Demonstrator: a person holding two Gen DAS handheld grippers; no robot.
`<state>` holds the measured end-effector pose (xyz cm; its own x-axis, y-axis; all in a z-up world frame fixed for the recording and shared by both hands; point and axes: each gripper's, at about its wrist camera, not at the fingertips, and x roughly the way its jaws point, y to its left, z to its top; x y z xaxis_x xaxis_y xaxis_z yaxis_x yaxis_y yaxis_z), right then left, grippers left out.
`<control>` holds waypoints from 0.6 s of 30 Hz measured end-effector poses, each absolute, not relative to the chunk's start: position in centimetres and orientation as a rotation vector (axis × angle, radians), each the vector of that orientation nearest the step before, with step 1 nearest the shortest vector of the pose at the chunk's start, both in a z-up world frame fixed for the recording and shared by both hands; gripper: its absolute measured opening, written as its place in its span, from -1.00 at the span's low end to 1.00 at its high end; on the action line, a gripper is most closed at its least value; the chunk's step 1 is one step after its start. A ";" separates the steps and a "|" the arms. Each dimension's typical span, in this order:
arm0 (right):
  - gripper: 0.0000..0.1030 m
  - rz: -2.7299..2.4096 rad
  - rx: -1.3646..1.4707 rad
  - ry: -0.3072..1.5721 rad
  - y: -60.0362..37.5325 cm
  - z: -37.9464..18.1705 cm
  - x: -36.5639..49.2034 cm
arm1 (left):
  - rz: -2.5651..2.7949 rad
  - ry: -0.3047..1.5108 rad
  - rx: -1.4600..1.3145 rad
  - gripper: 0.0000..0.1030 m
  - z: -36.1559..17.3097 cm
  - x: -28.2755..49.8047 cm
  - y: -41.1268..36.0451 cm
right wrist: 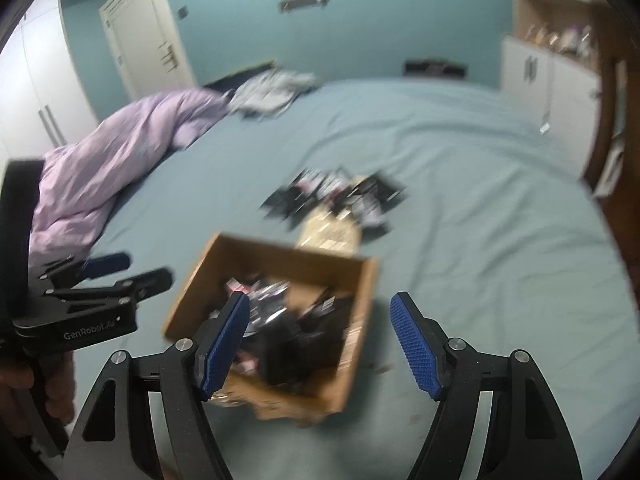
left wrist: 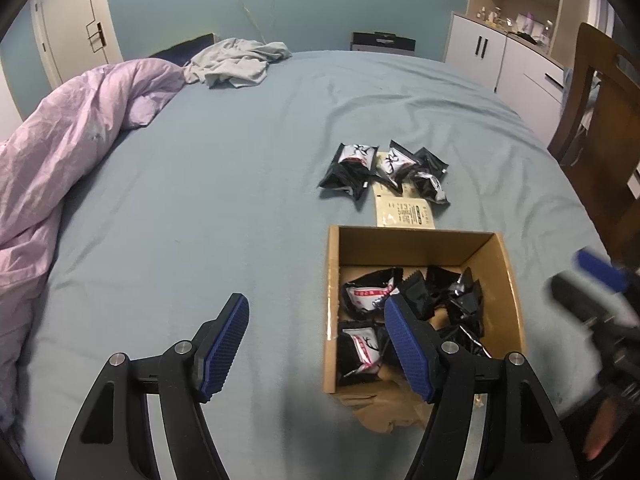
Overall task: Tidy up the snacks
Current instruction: 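Release both packets into the cardboard box and open both grippers, then grasp a white snack packet from the pile with the right gripper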
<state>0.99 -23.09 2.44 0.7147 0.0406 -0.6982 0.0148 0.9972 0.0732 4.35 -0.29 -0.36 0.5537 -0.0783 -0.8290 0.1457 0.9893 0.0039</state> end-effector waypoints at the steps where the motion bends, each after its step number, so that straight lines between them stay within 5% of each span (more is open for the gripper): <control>1: 0.45 -0.003 0.049 0.753 -23.2 3.0 0.5 | -0.129 0.969 0.077 0.46 -0.3 4.3 -0.3; 6: 0.77 -0.094 -0.123 0.669 -24.3 5.6 -0.8 | -0.115 0.934 0.093 0.59 0.2 4.5 -0.5; 13: 0.78 -0.228 -0.050 0.748 -27.4 3.1 3.7 | -0.060 0.874 0.111 0.94 1.1 4.9 -0.4; 18: 0.78 -0.097 0.101 0.921 -28.8 -0.2 8.3 | -0.026 0.879 0.072 0.98 1.2 5.8 0.4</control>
<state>8.27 -28.85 -0.22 0.6015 -0.0398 -0.7979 0.1266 0.9909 0.0461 5.79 0.43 1.23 0.6380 0.0072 -0.7700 0.0524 0.9972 0.0528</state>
